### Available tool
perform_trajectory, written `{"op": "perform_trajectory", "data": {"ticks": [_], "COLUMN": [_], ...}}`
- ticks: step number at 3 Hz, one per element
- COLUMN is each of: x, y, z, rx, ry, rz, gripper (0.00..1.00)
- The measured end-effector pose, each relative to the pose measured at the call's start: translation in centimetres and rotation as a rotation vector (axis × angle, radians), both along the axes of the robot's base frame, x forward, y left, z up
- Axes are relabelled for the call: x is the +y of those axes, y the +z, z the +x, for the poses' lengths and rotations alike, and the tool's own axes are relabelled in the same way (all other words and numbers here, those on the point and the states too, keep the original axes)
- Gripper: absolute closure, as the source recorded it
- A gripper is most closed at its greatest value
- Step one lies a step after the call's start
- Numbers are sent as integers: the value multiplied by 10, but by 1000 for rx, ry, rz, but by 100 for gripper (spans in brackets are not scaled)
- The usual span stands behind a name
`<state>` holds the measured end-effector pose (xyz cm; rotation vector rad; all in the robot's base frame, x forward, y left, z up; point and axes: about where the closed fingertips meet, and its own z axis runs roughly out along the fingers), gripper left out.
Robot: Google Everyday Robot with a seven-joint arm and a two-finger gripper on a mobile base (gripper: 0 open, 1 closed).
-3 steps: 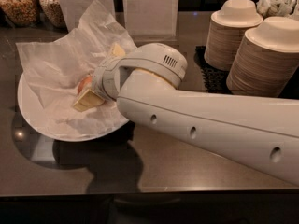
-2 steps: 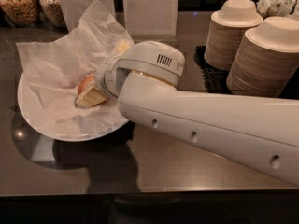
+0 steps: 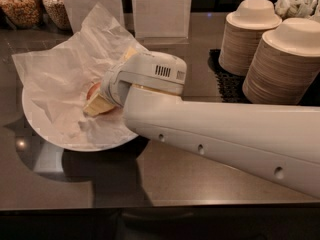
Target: Pick apple from white bowl
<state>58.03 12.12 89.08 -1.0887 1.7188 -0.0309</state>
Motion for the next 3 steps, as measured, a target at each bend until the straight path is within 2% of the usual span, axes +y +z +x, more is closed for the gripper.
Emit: {"op": "perform_trajectory", "data": {"ticks": [1,2,3], "x": [0,15,15], "y": [0,-13,-13], "z": [0,-15,-15], "rx": [0,59,60], "ry": [0,58,58], "rz": [0,14,14], "gripper": [0,0,0]}}
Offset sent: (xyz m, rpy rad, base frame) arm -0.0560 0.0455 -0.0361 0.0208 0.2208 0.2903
